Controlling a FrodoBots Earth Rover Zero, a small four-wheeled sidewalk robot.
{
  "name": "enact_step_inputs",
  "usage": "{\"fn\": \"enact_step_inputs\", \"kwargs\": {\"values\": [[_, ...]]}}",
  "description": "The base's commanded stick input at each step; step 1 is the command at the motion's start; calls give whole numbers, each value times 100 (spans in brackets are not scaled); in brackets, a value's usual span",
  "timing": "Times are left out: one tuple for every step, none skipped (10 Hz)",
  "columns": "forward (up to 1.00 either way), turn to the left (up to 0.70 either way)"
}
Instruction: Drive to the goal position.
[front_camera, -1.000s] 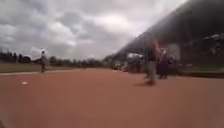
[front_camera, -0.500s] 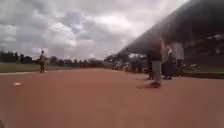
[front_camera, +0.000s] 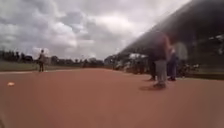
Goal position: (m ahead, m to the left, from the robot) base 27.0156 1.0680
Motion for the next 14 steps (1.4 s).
{"fn": "enact_step_inputs", "kwargs": {"values": [[70, 0], [70, 0], [70, 0], [70, 0], [70, 0], [70, 0], [70, 0], [70, 0], [70, 0], [70, 0], [70, 0], [70, 0], [70, 0], [70, 0]]}}
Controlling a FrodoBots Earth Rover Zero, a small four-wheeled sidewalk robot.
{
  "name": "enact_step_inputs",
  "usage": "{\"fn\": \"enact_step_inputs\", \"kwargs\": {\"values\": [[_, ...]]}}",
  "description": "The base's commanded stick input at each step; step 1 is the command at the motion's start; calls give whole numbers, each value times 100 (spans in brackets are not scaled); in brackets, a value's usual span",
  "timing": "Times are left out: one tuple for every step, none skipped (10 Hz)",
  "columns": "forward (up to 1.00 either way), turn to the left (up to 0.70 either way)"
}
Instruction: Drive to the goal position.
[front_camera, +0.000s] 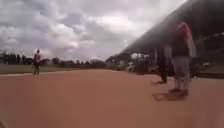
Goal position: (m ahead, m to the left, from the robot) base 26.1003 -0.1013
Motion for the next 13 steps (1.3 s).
{"fn": "enact_step_inputs", "kwargs": {"values": [[70, 0], [70, 0], [70, 0], [70, 0], [70, 0], [70, 0], [70, 0], [70, 0], [70, 0], [70, 0], [70, 0], [70, 0], [70, 0]]}}
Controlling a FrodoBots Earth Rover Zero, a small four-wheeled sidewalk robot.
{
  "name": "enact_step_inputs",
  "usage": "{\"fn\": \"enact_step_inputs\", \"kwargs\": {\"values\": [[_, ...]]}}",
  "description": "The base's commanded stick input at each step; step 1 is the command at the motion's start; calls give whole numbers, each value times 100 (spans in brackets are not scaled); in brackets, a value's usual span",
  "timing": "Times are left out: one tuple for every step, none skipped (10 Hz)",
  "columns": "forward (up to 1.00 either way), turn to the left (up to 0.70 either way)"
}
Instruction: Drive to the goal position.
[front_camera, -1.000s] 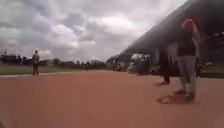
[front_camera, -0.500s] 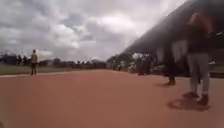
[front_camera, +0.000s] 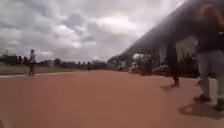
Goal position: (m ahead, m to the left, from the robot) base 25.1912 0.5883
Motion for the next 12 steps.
{"fn": "enact_step_inputs", "kwargs": {"values": [[70, 0], [70, 0], [70, 0], [70, 0], [70, 0], [70, 0], [70, 0], [70, 0], [70, 0], [70, 0], [70, 0], [70, 0]]}}
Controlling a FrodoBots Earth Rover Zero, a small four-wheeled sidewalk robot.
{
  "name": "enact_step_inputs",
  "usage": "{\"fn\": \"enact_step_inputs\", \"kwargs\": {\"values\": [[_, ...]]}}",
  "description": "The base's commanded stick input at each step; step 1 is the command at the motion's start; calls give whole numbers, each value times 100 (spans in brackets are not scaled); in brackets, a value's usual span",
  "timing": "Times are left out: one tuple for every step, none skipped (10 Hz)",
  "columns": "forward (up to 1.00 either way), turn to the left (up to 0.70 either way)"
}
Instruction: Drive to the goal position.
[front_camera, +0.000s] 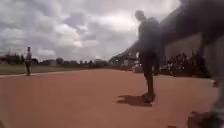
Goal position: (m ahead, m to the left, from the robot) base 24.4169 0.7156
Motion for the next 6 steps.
{"fn": "enact_step_inputs", "kwargs": {"values": [[65, 0], [37, 0], [9, 0], [0, 0], [0, 0], [0, 0]]}}
